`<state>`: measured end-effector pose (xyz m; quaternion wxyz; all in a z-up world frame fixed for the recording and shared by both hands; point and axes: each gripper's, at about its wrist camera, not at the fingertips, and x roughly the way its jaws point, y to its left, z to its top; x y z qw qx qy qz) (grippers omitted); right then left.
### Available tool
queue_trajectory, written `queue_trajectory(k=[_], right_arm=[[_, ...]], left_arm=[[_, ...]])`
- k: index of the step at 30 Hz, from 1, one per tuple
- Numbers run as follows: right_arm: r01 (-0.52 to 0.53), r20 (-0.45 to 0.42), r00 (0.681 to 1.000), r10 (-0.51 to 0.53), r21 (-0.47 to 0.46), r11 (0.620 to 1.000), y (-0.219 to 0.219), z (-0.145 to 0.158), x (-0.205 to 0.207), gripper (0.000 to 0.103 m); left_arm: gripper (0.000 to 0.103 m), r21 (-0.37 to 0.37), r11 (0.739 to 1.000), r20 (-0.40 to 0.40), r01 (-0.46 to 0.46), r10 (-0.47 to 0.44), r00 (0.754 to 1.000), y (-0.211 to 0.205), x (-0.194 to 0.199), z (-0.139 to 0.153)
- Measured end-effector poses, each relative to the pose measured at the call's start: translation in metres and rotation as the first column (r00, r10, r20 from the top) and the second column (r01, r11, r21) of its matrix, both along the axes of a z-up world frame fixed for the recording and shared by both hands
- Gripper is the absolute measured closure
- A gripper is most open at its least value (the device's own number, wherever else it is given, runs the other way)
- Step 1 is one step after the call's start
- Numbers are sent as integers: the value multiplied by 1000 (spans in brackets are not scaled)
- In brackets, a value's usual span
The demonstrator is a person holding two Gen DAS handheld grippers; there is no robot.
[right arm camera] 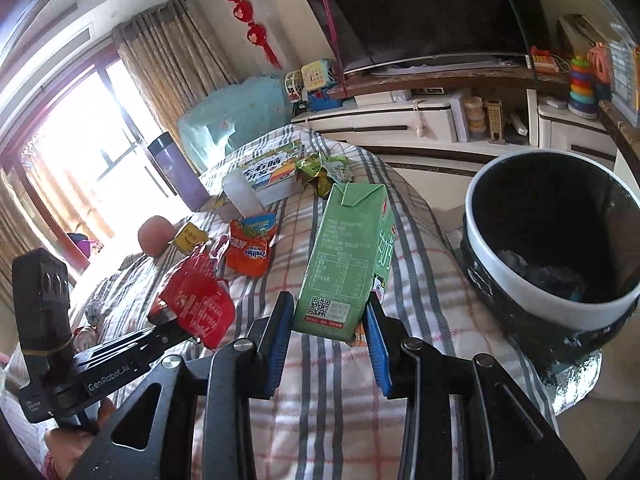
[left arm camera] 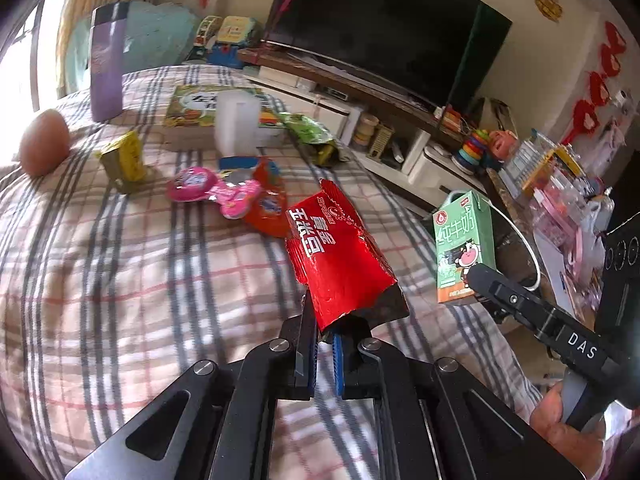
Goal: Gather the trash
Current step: 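Carry the red snack bag and green carton over the trash bin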
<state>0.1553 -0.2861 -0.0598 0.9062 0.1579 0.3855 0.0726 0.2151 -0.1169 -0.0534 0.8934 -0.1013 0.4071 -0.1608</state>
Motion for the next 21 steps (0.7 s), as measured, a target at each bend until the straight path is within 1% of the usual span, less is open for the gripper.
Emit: queue_trajectory(k=[13,21], right_arm=[[45,43,998,-46,14,999,-26,13,-25,68],[90,56,994,-92,29,995,-50,16,-35,68]], left_arm=[[98,28,997,16,67,-68,998,-36,3,8],[98,46,992,31,113,-115,993,-60,10,14]])
